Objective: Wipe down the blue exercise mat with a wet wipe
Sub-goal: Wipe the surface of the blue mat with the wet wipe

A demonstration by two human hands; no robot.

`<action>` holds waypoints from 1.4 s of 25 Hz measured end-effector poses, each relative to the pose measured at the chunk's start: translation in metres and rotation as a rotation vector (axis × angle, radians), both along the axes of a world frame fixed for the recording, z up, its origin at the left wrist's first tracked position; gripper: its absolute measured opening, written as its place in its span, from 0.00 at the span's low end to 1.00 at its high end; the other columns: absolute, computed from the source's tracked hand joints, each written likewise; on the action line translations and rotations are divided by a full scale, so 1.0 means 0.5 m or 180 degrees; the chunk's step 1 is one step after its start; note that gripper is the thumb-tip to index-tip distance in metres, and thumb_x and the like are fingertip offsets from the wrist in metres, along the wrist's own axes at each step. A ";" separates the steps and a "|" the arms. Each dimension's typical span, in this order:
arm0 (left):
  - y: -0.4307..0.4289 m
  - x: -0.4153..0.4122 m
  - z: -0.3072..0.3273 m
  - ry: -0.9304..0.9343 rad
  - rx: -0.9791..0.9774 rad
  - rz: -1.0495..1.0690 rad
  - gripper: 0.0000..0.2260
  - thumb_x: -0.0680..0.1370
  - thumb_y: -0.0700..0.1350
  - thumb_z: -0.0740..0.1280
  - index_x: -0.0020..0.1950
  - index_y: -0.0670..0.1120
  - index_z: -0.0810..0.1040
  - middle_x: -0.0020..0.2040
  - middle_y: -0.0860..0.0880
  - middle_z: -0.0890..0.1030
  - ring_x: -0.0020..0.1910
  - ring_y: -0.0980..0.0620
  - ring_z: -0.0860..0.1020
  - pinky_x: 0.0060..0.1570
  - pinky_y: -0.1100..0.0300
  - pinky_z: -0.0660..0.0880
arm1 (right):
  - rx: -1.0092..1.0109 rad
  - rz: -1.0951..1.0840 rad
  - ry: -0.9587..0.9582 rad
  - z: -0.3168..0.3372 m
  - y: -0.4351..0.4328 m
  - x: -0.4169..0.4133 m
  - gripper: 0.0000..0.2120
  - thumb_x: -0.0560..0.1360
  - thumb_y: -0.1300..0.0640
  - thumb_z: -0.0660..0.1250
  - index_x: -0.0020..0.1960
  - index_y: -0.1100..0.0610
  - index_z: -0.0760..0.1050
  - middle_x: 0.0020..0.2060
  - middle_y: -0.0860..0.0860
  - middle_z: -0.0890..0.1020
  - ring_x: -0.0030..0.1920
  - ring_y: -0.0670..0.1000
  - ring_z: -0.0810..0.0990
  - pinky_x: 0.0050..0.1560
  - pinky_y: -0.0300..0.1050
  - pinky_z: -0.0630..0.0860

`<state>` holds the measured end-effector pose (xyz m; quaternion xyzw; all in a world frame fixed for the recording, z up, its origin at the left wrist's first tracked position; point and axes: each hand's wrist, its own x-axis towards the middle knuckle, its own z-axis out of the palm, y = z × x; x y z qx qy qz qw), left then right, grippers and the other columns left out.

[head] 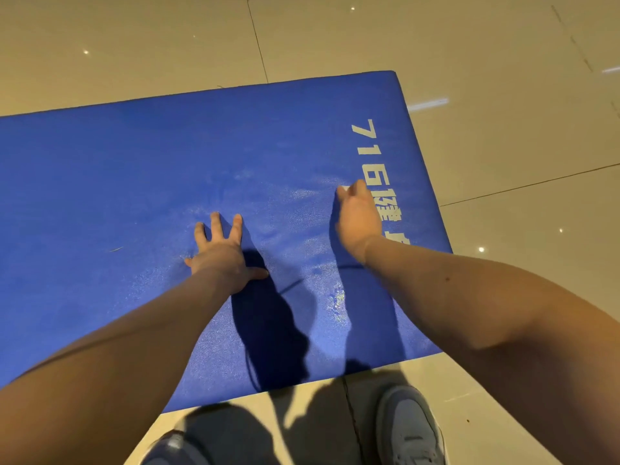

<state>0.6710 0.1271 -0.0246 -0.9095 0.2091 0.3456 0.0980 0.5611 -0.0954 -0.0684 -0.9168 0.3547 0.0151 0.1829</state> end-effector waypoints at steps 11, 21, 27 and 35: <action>0.051 -0.058 0.017 -0.0107 -0.0231 0.0081 0.53 0.68 0.70 0.73 0.83 0.57 0.44 0.81 0.53 0.41 0.80 0.44 0.42 0.66 0.38 0.71 | 0.0094 0.1004 -0.0127 0.014 0.203 0.004 0.12 0.75 0.72 0.60 0.57 0.63 0.72 0.54 0.58 0.71 0.52 0.58 0.72 0.39 0.47 0.64; 0.077 -0.082 0.002 -0.0107 -0.0008 -0.0076 0.58 0.67 0.70 0.74 0.81 0.58 0.36 0.81 0.51 0.33 0.80 0.41 0.36 0.67 0.33 0.68 | 0.0134 -0.0099 0.0012 0.002 0.118 -0.038 0.13 0.74 0.69 0.60 0.58 0.63 0.71 0.57 0.61 0.70 0.53 0.59 0.71 0.51 0.47 0.69; 0.083 -0.080 0.001 -0.0176 -0.0019 -0.0112 0.59 0.66 0.72 0.73 0.81 0.58 0.36 0.81 0.51 0.34 0.80 0.41 0.38 0.66 0.35 0.70 | 0.0209 0.1407 -0.0057 0.017 0.246 -0.034 0.14 0.78 0.68 0.58 0.62 0.63 0.71 0.59 0.60 0.71 0.56 0.60 0.70 0.53 0.54 0.72; 0.084 -0.076 -0.004 -0.0125 -0.0046 -0.0117 0.60 0.64 0.72 0.74 0.81 0.58 0.36 0.81 0.51 0.35 0.80 0.40 0.38 0.66 0.33 0.69 | -0.0157 -0.0179 0.0189 -0.002 0.082 -0.094 0.15 0.76 0.67 0.59 0.62 0.62 0.70 0.55 0.59 0.71 0.55 0.57 0.70 0.49 0.44 0.66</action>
